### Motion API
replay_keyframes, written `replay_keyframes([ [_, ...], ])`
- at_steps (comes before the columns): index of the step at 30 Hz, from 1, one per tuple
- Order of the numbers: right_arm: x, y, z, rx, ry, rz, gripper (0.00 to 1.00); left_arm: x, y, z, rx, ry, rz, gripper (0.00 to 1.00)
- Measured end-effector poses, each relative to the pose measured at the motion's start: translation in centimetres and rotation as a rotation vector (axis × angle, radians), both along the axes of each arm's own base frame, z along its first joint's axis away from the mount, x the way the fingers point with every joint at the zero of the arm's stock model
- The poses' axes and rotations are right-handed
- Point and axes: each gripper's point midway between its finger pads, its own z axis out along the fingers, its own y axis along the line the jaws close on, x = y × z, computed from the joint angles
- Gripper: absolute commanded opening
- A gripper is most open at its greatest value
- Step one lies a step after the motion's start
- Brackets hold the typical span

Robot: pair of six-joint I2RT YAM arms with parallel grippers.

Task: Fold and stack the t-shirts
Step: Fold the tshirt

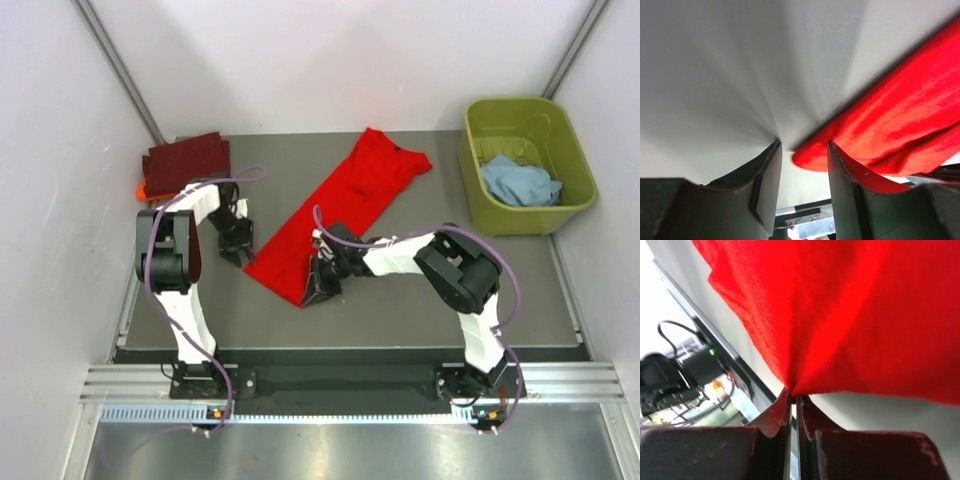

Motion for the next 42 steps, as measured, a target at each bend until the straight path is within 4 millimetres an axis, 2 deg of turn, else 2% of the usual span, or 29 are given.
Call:
replay_keyframes([
  [5, -1.2, -2.2, 1.1, -0.009, -0.025, 0.019, 0.0, -0.4, -0.4, 0.2, -0.025, 0.012, -0.016, 0.46],
  [9, -1.7, -5.0, 2.1, -0.014, -0.045, 0.005, 0.0, -1.0, -1.1, 0.5, -0.076, 0.017, -0.03, 0.47],
  [14, -2.8, -8.3, 2.2, -0.045, -0.051, -0.017, 0.0, -3.2, -2.9, 0.7, -0.164, 0.059, -0.054, 0.49],
  [18, -4.2, -9.7, 2.1, -0.062, -0.05, -0.009, 0.0, -5.3, -5.4, 0.9, -0.215, 0.089, -0.118, 0.5],
  [22, -4.2, -10.2, 1.9, -0.074, -0.054, -0.012, 0.0, -7.4, -8.2, 1.8, -0.275, 0.105, -0.188, 0.5],
  [24, -4.1, -10.3, 1.9, -0.073, -0.059, -0.014, 0.0, -8.0, -8.9, 2.1, -0.291, 0.106, -0.206, 0.5],
  [36, -3.2, -10.8, 1.8, -0.077, -0.067, -0.036, 0.0, -8.9, -8.9, 1.3, -0.293, 0.136, -0.197, 0.5],
  [42, -2.7, -11.1, 1.7, -0.081, -0.075, -0.047, 0.0, -9.4, -10.1, 0.0, -0.296, 0.212, -0.208, 0.45],
])
